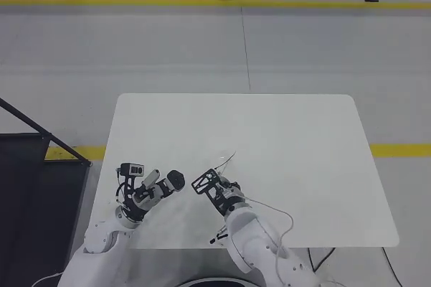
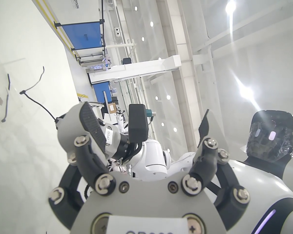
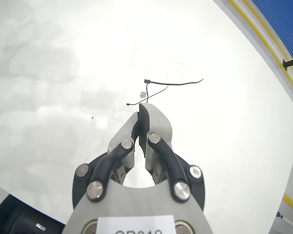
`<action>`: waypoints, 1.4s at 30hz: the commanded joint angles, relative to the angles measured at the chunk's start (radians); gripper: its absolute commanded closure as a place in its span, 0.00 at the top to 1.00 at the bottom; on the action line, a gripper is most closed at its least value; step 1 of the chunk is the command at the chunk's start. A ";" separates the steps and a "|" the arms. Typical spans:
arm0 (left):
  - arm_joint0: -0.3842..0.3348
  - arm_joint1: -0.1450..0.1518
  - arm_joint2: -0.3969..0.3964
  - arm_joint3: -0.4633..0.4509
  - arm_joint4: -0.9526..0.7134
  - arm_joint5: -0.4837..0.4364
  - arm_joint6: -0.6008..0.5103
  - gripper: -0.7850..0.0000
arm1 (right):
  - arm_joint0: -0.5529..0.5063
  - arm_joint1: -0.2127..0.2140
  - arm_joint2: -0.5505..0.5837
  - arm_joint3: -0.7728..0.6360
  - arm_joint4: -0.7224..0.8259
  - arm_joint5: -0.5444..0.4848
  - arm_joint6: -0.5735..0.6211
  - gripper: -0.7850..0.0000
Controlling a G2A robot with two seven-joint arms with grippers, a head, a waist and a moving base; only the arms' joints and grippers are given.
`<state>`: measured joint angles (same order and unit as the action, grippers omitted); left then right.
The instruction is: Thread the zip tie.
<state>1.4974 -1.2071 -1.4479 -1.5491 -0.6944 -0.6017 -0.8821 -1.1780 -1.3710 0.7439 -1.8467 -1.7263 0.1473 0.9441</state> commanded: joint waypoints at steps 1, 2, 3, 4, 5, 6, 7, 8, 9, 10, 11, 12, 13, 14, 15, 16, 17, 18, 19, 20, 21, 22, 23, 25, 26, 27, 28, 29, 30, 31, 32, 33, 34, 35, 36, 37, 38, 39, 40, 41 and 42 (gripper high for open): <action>0.000 0.000 0.000 0.000 0.000 0.000 0.000 1.00 | -0.001 -0.003 0.001 0.002 -0.011 -0.006 0.012 0.00; 0.000 0.000 0.000 0.000 0.000 0.000 0.000 1.00 | -0.001 -0.005 0.001 0.003 -0.014 -0.007 0.017 0.00; 0.000 0.000 0.000 0.000 0.000 0.000 0.000 1.00 | -0.002 -0.007 0.001 0.004 -0.017 -0.010 0.021 0.00; 0.000 0.000 0.000 0.000 0.000 0.000 0.000 1.00 | -0.002 -0.009 0.002 0.004 -0.019 -0.014 0.025 0.00; 0.000 0.000 0.000 0.000 0.000 0.000 0.000 1.00 | -0.002 -0.010 0.004 0.004 -0.021 -0.020 0.033 0.00; 0.000 0.000 0.000 0.000 0.000 0.000 0.000 1.00 | -0.003 -0.012 0.005 0.003 -0.022 -0.024 0.036 0.01; 0.000 0.000 0.000 0.000 0.000 0.000 0.000 1.00 | -0.005 -0.013 0.007 0.003 -0.023 -0.029 0.039 0.08; 0.000 0.000 0.000 0.000 0.000 0.000 0.000 1.00 | -0.006 -0.014 0.009 0.004 -0.025 -0.034 0.043 0.13; 0.000 0.000 0.000 0.000 0.000 0.000 0.000 1.00 | -0.007 -0.015 0.010 0.004 -0.027 -0.037 0.045 0.17; 0.000 0.000 0.000 0.000 0.000 0.000 0.000 1.00 | -0.008 -0.017 0.012 0.006 -0.027 -0.041 0.048 0.21; 0.000 0.000 0.000 0.000 0.000 0.000 0.000 1.00 | -0.009 -0.018 0.014 0.007 -0.027 -0.045 0.050 0.24; 0.000 0.000 0.000 0.000 0.000 0.000 0.000 1.00 | -0.010 -0.020 0.016 0.008 -0.027 -0.049 0.052 0.25; 0.000 0.000 0.000 0.000 0.000 0.000 0.000 1.00 | -0.010 -0.021 0.018 0.009 -0.028 -0.052 0.054 0.27; 0.000 0.000 0.000 0.000 0.000 0.000 0.000 1.00 | -0.012 -0.022 0.020 0.009 -0.028 -0.056 0.055 0.28; 0.000 0.000 0.000 0.000 0.000 0.000 0.000 1.00 | -0.013 -0.024 0.022 0.010 -0.028 -0.059 0.054 0.29; 0.000 0.000 0.000 0.000 0.000 0.000 0.000 1.00 | -0.014 -0.025 0.024 0.011 -0.029 -0.060 0.054 0.29; 0.000 0.000 0.000 0.000 0.000 0.000 0.000 1.00 | -0.015 -0.026 0.026 0.011 -0.030 -0.062 0.055 0.29; 0.000 0.000 0.000 0.000 0.000 0.000 0.000 1.00 | -0.017 -0.027 0.028 0.012 -0.030 -0.065 0.054 0.29; 0.000 0.000 0.000 0.000 0.000 0.000 0.000 1.00 | -0.018 -0.029 0.030 0.012 -0.030 -0.067 0.053 0.29; 0.000 0.000 0.000 0.000 0.000 0.000 0.000 1.00 | -0.020 -0.030 0.032 0.013 -0.030 -0.069 0.052 0.28; 0.000 0.000 0.000 0.000 0.000 0.000 0.000 1.00 | -0.021 -0.031 0.034 0.013 -0.030 -0.069 0.051 0.27; 0.000 0.000 0.000 0.000 0.000 0.000 0.000 1.00 | -0.022 -0.032 0.035 0.014 -0.031 -0.071 0.050 0.27; 0.000 0.000 0.000 0.000 0.000 0.000 0.000 1.00 | -0.023 -0.034 0.037 0.014 -0.031 -0.073 0.050 0.26; 0.000 0.000 0.000 0.000 0.000 0.000 0.000 1.00 | -0.026 -0.036 0.040 0.012 -0.032 -0.078 0.047 0.25; 0.000 0.000 0.000 0.000 0.000 0.000 0.000 1.00 | -0.027 -0.037 0.041 0.010 -0.033 -0.080 0.046 0.24; 0.000 0.000 0.000 0.000 0.000 0.000 0.000 1.00 | -0.028 -0.038 0.043 0.008 -0.035 -0.082 0.044 0.24; 0.000 0.000 0.000 0.000 0.000 0.000 0.000 1.00 | -0.030 -0.039 0.043 0.005 -0.036 -0.086 0.042 0.24; 0.000 0.000 0.000 0.000 0.000 0.000 0.000 1.00 | -0.032 -0.040 0.043 0.001 -0.037 -0.090 0.039 0.23; 0.000 0.000 0.000 0.000 0.000 0.000 0.000 1.00 | -0.034 -0.041 0.042 -0.003 -0.037 -0.096 0.036 0.22; 0.000 0.000 0.000 0.000 0.000 0.000 0.000 1.00 | -0.036 -0.043 0.041 -0.004 -0.040 -0.099 0.036 0.22; 0.000 0.000 0.000 0.000 0.000 0.000 0.000 1.00 | -0.037 -0.044 0.040 -0.006 -0.042 -0.101 0.035 0.22; 0.000 0.000 0.000 0.000 0.000 0.000 0.000 1.00 | -0.037 -0.045 0.039 -0.007 -0.044 -0.104 0.034 0.21; 0.000 0.000 0.000 0.000 0.000 0.000 0.000 1.00 | -0.038 -0.047 0.039 -0.008 -0.047 -0.105 0.035 0.21; 0.000 0.000 0.000 0.000 0.000 0.000 0.000 1.00 | -0.038 -0.048 0.038 -0.010 -0.050 -0.107 0.035 0.21; 0.000 0.000 0.000 0.000 0.000 0.000 0.000 1.00 | -0.039 -0.049 0.038 -0.011 -0.052 -0.109 0.036 0.21; 0.000 0.000 0.000 0.000 0.000 0.000 0.000 1.00 | -0.040 -0.050 0.039 -0.014 -0.056 -0.112 0.035 0.21; 0.000 0.000 0.000 0.000 0.000 0.000 0.000 1.00 | -0.040 -0.052 0.042 -0.019 -0.058 -0.108 0.031 0.21; 0.000 0.000 0.000 0.000 0.000 0.000 0.000 1.00 | -0.036 -0.054 0.046 -0.018 -0.057 -0.102 0.026 0.22; 0.000 0.000 0.000 0.000 0.000 0.000 0.000 1.00 | -0.033 -0.056 0.048 -0.016 -0.056 -0.090 0.018 0.25; 0.000 0.000 0.000 0.000 0.000 0.000 0.000 1.00 | -0.033 -0.059 0.049 -0.015 -0.055 -0.080 0.009 0.31; 0.000 0.000 0.000 0.000 0.000 0.000 0.000 1.00 | -0.035 -0.060 0.051 -0.016 -0.056 -0.066 -0.001 0.45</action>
<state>1.4974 -1.2071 -1.4479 -1.5491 -0.6944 -0.6017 -0.8821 -1.2115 -1.4295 0.7934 -1.8624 -1.7819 0.0666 0.9537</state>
